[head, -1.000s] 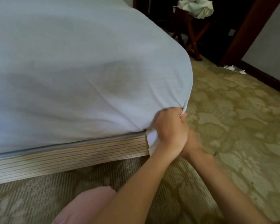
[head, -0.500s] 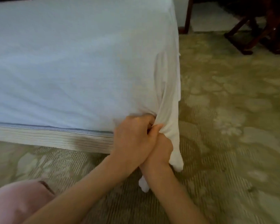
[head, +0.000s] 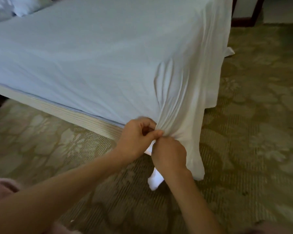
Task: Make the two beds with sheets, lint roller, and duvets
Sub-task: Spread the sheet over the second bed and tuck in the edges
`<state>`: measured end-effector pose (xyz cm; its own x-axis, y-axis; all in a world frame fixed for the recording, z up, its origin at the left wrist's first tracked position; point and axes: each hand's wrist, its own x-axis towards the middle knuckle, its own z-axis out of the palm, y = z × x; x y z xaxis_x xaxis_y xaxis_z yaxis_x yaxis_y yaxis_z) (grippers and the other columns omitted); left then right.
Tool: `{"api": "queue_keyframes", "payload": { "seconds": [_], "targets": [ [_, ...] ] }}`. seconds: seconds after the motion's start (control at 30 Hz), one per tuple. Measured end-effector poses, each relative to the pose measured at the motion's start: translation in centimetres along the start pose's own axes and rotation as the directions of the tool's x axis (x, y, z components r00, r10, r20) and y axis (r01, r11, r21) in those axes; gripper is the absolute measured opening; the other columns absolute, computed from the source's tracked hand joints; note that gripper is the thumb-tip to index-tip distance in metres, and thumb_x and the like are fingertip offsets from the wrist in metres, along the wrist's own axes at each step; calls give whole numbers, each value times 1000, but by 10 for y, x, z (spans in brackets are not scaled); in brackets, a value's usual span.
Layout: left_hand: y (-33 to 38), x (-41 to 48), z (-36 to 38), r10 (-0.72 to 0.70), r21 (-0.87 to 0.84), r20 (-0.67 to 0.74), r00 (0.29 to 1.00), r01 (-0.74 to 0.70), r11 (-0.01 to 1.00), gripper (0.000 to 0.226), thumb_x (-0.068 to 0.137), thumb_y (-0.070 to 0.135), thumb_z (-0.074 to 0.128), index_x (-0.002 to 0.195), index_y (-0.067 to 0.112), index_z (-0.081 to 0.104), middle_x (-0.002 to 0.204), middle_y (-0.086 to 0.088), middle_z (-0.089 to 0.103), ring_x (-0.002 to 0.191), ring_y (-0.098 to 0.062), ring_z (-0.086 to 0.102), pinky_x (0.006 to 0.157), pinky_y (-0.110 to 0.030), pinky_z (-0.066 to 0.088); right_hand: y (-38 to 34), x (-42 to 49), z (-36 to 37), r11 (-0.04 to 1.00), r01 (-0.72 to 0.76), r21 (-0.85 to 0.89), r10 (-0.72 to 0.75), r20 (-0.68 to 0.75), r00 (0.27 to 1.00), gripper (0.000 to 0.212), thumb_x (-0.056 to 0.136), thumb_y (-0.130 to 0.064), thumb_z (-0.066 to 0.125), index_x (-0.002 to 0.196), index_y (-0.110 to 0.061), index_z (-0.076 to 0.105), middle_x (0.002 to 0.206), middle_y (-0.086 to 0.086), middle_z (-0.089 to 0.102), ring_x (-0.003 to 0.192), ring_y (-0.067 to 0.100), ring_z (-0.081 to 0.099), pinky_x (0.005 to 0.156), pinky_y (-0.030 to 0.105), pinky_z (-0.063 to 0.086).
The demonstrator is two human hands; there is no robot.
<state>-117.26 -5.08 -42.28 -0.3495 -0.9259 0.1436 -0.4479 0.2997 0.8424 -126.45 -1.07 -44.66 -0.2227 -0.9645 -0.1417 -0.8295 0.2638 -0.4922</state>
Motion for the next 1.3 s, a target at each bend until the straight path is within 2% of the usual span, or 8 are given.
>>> {"api": "queue_keyframes", "payload": {
  "seconds": [0.1, 0.23, 0.43, 0.67, 0.8, 0.93, 1.07, 1.3],
  "targets": [
    [-15, -6, -8, -26, 157, 40, 999, 19, 987, 14, 82, 8, 70, 71, 16, 64, 63, 5, 67, 59, -7, 66, 60, -24, 53, -4, 2, -9, 968, 132, -213, -170, -173, 970, 19, 55, -14, 83, 59, -10, 65, 60, 6, 64, 50, 18, 62, 44, 18, 34],
    [-17, -6, -2, -52, 239, 8, 999, 48, 970, 11, 84, 12, 58, 80, 17, 66, 74, 5, 68, 73, -11, 64, 67, -23, 47, -6, -2, -17, 929, 274, -248, -292, -36, 956, 12, 89, -15, 53, 92, -11, 65, 95, 6, 67, 87, 21, 63, 63, 25, 34],
    [-33, -3, -5, -11, 146, 361, 933, -45, 988, 29, 82, -9, 52, 106, 5, 62, 100, -6, 66, 93, -13, 61, 79, -25, 48, -18, 9, -26, 950, 200, -240, -163, 166, 973, 28, 96, -12, 40, 70, -12, 49, 81, 4, 55, 72, 20, 50, 64, 26, 30],
    [-48, 2, 11, -10, -157, 508, 861, 103, 982, 38, 75, -1, 75, 103, 19, 58, 81, 22, 52, 64, 29, 49, 59, 3, 39, -34, 15, -31, 945, 79, -318, 2, 247, 969, 29, 97, -17, 39, 71, -13, 50, 88, 4, 57, 62, 10, 38, 55, 19, 30],
    [-49, -3, 24, 65, -249, 386, 920, 36, 968, 26, 77, 1, 74, 90, 19, 60, 74, 23, 48, 66, 29, 49, 60, 3, 38, -41, 16, -30, 904, 36, -425, 73, 238, 968, 40, 99, -17, 36, 60, -18, 25, 92, 12, 58, 58, 11, 29, 52, 18, 30],
    [-59, -15, 31, 9, -336, 285, 958, 92, 937, 42, 71, 1, 77, 93, 29, 53, 81, 21, 55, 72, 14, 55, 66, -2, 44, -39, 18, -35, 868, 80, -490, 56, 258, 964, 20, 96, -17, 44, 78, -11, 46, 90, 9, 52, 55, 10, 27, 53, 17, 26],
    [-62, -13, 36, -13, -396, 249, 968, 115, 911, 47, 74, -15, 65, 110, 15, 58, 84, 16, 59, 72, 19, 55, 64, -1, 44, -32, 19, -24, 904, 58, -423, 36, 211, 977, 20, 97, -20, 41, 79, -13, 46, 77, 6, 45, 60, 14, 40, 54, 20, 32],
    [-73, -2, 25, 25, -196, 160, 987, 7, 981, 31, 82, -7, 58, 65, 18, 56, 56, 5, 57, 61, 6, 57, 55, -10, 42, -15, 11, -11, 986, 98, 134, -123, 188, 974, 41, 98, -21, 42, 62, -14, 59, 52, -5, 58, 58, 10, 59, 66, 25, 48]
  ]
}}
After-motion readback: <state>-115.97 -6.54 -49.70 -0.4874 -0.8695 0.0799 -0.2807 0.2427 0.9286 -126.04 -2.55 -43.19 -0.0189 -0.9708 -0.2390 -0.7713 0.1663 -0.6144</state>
